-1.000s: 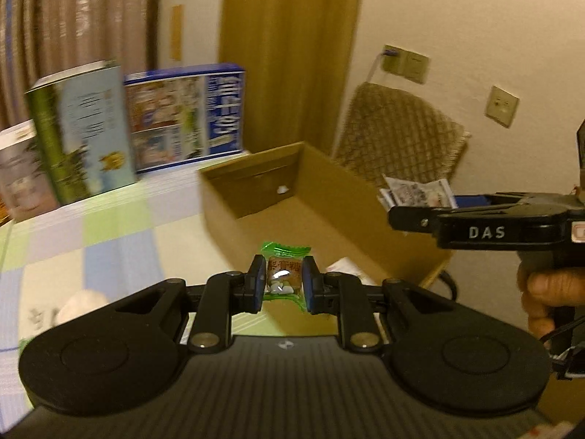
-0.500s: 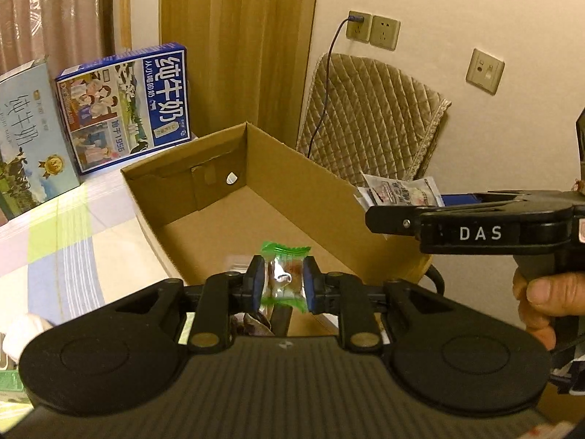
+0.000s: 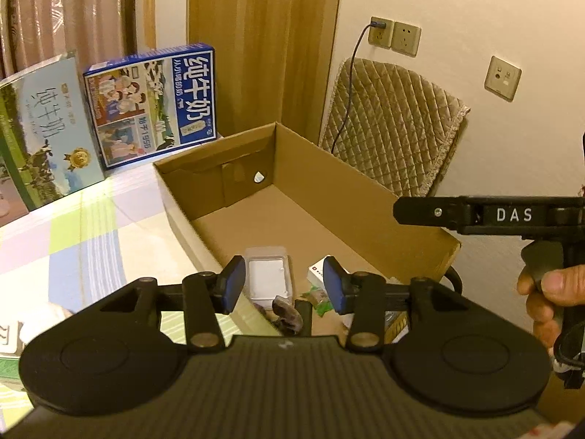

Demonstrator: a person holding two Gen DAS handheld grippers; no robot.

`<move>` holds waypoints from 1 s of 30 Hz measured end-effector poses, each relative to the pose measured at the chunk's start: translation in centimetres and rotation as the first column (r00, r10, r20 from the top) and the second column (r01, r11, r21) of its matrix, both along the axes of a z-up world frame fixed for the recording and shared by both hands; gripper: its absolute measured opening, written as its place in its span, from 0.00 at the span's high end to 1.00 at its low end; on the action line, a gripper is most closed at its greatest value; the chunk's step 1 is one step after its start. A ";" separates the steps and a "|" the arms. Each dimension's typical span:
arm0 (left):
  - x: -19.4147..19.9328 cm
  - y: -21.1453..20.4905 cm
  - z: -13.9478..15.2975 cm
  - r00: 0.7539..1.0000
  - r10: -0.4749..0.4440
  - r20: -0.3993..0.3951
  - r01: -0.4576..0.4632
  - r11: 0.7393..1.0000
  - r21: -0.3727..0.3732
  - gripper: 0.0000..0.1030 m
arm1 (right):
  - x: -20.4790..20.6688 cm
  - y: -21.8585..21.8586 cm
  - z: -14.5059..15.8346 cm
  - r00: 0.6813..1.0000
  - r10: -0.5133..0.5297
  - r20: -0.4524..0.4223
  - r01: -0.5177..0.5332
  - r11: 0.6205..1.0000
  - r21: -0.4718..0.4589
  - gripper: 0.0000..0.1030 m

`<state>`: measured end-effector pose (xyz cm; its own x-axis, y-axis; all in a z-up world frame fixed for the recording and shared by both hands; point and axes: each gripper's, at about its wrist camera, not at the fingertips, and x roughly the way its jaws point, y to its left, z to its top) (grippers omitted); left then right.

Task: Organize objects
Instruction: 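Carry the snack packet and candy to the cardboard box, then open both tools to drop the packet and candy into the box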

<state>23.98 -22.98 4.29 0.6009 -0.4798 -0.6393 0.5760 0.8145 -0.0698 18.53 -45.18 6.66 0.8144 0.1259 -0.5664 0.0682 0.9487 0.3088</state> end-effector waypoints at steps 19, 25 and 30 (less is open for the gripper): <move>-5.1 7.8 3.2 0.992 0.125 0.018 -0.125 0.992 -0.025 0.34 | -5.3 6.3 3.1 0.995 0.095 0.029 -0.092 0.991 -0.096 0.03; -6.8 11.3 4.2 0.984 0.175 0.030 -0.174 0.984 -0.042 0.27 | -6.4 8.9 3.9 0.990 0.137 0.037 -0.132 0.985 -0.115 0.02; -8.0 14.3 4.9 0.975 0.219 0.048 -0.216 0.975 -0.052 0.21 | -6.8 11.1 4.6 0.984 0.173 0.046 -0.166 0.977 -0.131 0.02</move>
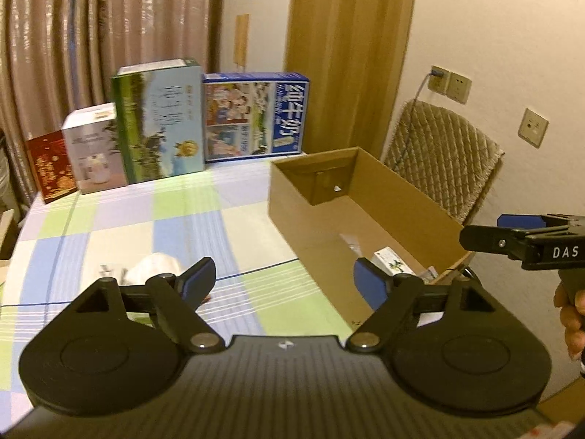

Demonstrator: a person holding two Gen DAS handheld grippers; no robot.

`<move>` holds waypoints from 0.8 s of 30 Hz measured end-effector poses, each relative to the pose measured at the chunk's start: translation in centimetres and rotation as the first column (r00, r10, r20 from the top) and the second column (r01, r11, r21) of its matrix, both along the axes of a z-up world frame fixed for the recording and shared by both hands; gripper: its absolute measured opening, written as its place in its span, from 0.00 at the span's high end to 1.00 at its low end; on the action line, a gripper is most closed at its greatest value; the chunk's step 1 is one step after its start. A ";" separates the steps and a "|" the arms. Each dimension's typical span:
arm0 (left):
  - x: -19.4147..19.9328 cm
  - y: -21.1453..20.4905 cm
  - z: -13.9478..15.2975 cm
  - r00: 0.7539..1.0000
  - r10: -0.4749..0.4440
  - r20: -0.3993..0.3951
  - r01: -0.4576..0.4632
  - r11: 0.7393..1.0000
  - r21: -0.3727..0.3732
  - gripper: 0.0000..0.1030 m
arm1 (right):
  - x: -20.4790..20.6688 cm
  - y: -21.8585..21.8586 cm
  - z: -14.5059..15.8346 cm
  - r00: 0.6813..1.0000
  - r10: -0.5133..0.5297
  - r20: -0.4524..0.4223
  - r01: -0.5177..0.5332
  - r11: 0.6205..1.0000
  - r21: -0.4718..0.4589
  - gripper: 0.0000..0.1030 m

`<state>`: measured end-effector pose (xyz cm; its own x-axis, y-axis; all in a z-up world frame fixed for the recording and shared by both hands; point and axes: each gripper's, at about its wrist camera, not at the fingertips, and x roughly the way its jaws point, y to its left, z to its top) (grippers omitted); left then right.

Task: Organize objects
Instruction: 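Open both tools to drop the packet and candy into the box, then move both open tools back toward the remaining items on the table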

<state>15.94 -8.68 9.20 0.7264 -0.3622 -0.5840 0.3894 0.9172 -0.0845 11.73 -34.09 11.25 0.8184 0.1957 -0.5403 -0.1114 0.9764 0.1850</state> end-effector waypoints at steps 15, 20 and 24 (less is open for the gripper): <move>-2.9 9.4 1.5 0.988 0.145 0.047 -0.145 0.989 0.012 0.03 | -0.1 6.7 0.9 0.994 0.109 0.020 -0.109 0.994 -0.015 0.02; -3.5 13.2 1.5 0.977 0.210 0.045 -0.210 0.978 0.002 0.01 | 0.3 8.8 0.4 0.990 0.143 0.013 -0.143 0.990 -0.019 0.02; -3.8 15.6 1.0 0.968 0.247 0.040 -0.248 0.969 0.010 0.01 | 0.7 10.5 -0.4 0.985 0.172 0.001 -0.172 0.985 -0.023 0.02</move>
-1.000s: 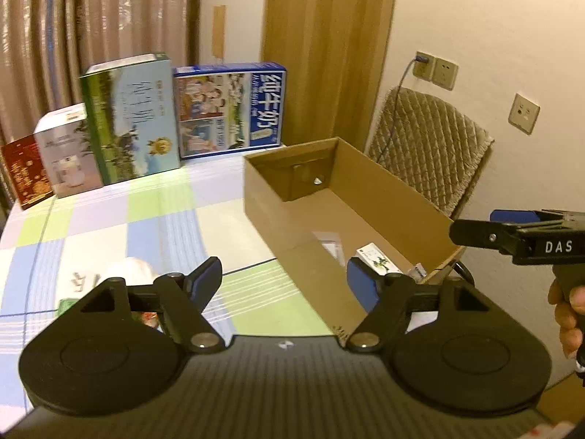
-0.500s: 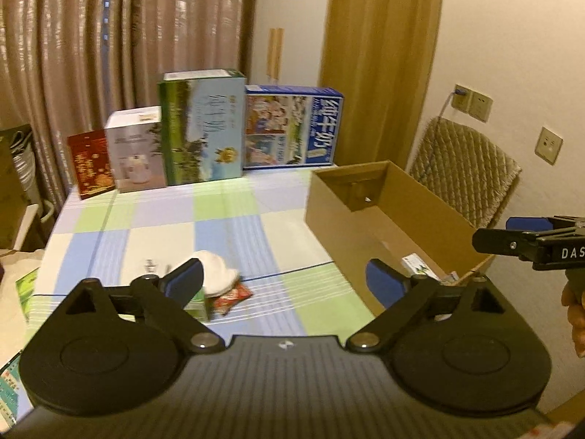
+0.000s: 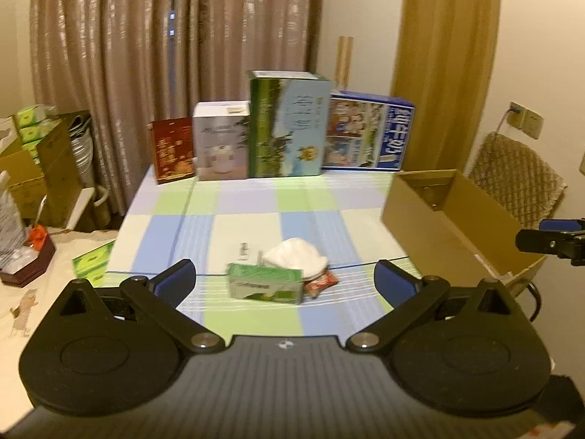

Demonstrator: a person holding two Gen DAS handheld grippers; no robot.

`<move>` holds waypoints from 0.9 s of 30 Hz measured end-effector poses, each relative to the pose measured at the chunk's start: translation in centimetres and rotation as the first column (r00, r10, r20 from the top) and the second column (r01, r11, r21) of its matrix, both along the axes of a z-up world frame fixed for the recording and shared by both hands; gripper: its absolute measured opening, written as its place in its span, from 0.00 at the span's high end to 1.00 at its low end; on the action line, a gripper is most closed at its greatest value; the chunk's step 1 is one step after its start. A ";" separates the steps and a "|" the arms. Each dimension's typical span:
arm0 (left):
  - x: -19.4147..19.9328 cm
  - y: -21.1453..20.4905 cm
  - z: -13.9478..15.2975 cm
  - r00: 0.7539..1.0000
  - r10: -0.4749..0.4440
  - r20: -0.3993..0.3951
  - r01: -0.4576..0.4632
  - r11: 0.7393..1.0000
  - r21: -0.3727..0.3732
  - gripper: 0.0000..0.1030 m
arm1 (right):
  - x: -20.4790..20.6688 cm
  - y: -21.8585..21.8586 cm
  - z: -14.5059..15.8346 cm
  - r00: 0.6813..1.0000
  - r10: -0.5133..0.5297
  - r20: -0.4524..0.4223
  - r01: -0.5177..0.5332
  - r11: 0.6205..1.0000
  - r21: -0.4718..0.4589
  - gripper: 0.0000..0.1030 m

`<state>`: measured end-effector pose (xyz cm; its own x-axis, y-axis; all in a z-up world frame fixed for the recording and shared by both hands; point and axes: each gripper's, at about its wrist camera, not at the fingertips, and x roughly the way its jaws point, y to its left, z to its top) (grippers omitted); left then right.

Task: Organize objects
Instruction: 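Move both open tools back toward the remaining items on the table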

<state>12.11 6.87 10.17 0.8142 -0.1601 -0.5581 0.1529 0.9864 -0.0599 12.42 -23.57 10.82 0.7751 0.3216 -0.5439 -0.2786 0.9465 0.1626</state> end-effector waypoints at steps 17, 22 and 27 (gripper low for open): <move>2.4 3.6 -5.7 0.994 0.067 -0.084 -0.067 0.998 0.004 0.01 | 3.8 3.9 -6.9 0.998 0.031 -0.054 -0.031 0.999 -0.007 0.02; 4.9 3.6 -8.9 0.989 0.088 -0.122 -0.089 0.996 0.003 0.01 | 6.3 4.9 -9.6 0.995 0.053 -0.089 -0.055 0.998 -0.020 0.02; 7.3 3.1 -11.3 0.986 0.088 -0.143 -0.087 0.996 0.015 0.01 | 9.3 5.8 -12.0 0.990 0.081 -0.115 -0.084 0.996 -0.020 0.10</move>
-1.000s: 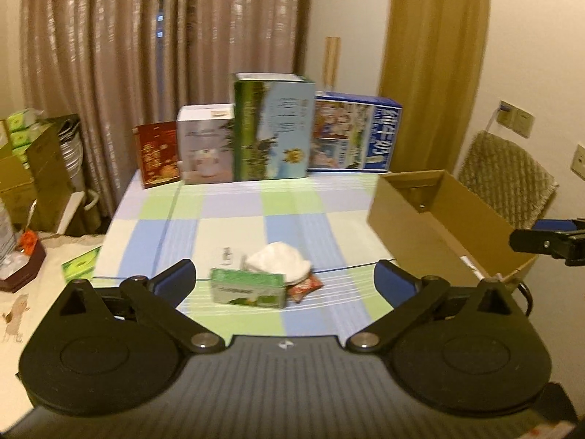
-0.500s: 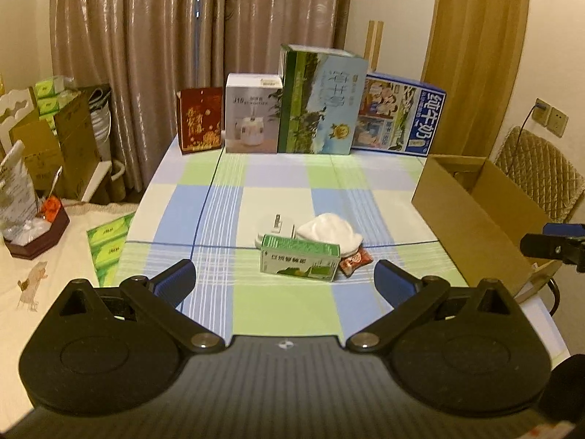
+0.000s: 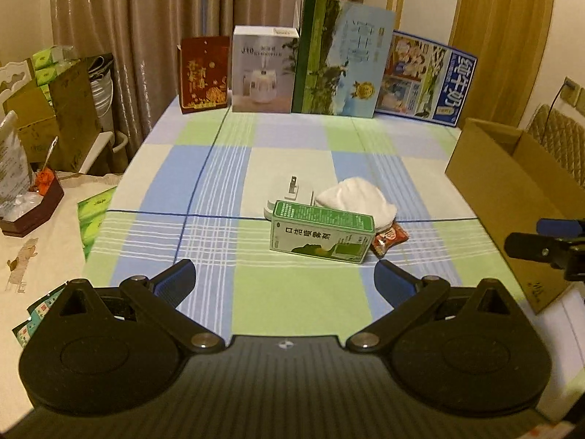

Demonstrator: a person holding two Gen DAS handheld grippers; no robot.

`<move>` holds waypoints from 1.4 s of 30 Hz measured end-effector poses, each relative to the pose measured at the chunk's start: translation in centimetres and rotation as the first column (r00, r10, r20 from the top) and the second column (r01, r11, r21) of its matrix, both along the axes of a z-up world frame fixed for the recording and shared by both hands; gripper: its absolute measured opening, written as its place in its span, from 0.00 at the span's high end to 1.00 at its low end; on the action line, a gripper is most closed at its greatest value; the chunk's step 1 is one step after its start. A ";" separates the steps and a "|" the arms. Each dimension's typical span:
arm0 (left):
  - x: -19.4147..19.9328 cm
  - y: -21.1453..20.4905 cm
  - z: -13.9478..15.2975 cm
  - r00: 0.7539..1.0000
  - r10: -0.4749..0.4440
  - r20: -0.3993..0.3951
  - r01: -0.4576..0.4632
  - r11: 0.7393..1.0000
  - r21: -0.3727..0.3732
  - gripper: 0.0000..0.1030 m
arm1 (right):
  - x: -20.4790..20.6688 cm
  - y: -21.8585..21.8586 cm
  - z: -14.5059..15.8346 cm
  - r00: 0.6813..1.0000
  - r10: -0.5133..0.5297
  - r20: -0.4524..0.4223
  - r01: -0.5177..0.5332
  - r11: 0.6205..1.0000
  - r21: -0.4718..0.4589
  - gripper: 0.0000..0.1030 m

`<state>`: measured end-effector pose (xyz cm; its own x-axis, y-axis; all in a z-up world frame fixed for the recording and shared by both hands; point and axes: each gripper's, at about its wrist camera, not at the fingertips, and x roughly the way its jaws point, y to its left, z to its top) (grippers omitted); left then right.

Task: Organize objects
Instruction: 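Move both open tools back toward the remaining items on the table, then grasp the red snack packet with the right tool while the left tool grasps the green medicine box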

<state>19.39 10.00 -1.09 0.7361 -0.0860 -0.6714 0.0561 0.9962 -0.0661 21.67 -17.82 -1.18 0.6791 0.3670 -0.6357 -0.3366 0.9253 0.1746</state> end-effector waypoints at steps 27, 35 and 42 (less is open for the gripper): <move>9.5 -0.2 -5.3 0.996 0.039 -0.082 -0.045 0.996 -0.078 0.01 | 11.0 4.6 -9.6 0.976 0.180 -0.122 -0.192 0.977 -0.094 0.21; 10.1 -0.2 -5.5 0.995 0.043 -0.094 -0.050 0.995 -0.081 0.01 | 11.4 6.1 -10.3 0.971 0.218 -0.101 -0.231 0.963 -0.140 0.42; 10.1 -0.1 -5.7 0.993 0.050 -0.104 -0.058 0.996 -0.074 0.01 | 10.9 6.2 -9.6 0.958 0.254 -0.135 -0.266 0.961 -0.077 0.61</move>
<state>29.50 9.88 -6.80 0.6690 -0.1020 -0.7362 -0.0084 0.9894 -0.1447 32.60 -11.62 -10.80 0.4826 0.4552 -0.7483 -0.5491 0.8228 0.1464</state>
